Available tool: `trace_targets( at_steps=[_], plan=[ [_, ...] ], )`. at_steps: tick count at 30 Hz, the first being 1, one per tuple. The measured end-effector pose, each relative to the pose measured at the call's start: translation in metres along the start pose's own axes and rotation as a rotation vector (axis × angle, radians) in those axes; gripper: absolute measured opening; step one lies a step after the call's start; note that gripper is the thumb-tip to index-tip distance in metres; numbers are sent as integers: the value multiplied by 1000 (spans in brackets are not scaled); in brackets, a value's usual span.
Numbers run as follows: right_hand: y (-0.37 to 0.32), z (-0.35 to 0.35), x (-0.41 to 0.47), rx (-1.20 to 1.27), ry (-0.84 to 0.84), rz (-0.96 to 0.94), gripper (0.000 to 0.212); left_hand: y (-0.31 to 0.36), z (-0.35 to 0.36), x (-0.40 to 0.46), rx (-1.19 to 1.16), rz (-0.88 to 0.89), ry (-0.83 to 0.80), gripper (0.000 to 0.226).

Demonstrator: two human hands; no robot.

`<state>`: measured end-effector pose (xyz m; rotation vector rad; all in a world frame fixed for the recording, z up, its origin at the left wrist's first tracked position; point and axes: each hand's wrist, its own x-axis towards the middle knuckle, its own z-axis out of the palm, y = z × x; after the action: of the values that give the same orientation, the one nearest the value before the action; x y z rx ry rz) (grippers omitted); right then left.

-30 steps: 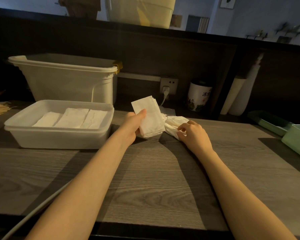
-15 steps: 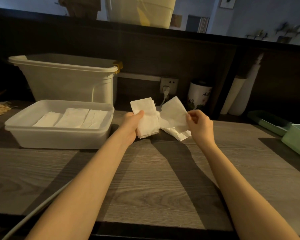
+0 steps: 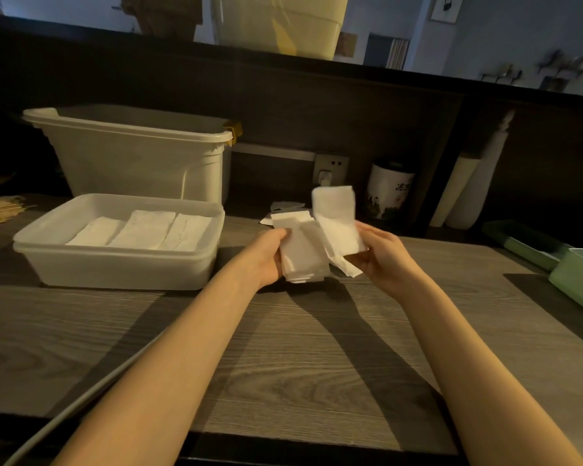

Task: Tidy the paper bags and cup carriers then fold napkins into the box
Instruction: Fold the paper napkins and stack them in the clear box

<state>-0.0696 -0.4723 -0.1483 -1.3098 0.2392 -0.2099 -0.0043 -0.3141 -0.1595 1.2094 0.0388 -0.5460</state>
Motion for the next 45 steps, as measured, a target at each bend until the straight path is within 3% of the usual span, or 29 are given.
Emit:
trace_targets(
  at_steps=[5,8,13,18,23,27,30,34,40,45],
  plan=[
    [8,-1,4,-82,66,129,30,-1,3,-3,39,-11,-88,25],
    [4,-1,2,-84,-37,173,48,0,3,-5,45,-22,-103,25],
    [9,0,2,-383,57,50,41,-1,6,-7,82,-16,-139,29],
    [5,2,1,-246,15,-134,28,-4,10,-6,23,-32,-72,33],
    [18,13,5,-522,74,-179,40,-8,14,-5,45,-9,-168,46],
    [23,17,7,-573,163,-229,46,-9,15,-2,75,3,-227,55],
    [25,20,6,-603,183,-232,47,-10,17,-3,159,58,-179,42],
    [26,26,4,-721,250,-337,43,-13,18,-1,217,85,-58,42],
    [29,33,4,-627,81,-162,56,-14,20,1,199,96,1,42],
    [34,35,-2,-737,-38,-257,72,-17,19,-1,271,134,32,43]
  ],
)
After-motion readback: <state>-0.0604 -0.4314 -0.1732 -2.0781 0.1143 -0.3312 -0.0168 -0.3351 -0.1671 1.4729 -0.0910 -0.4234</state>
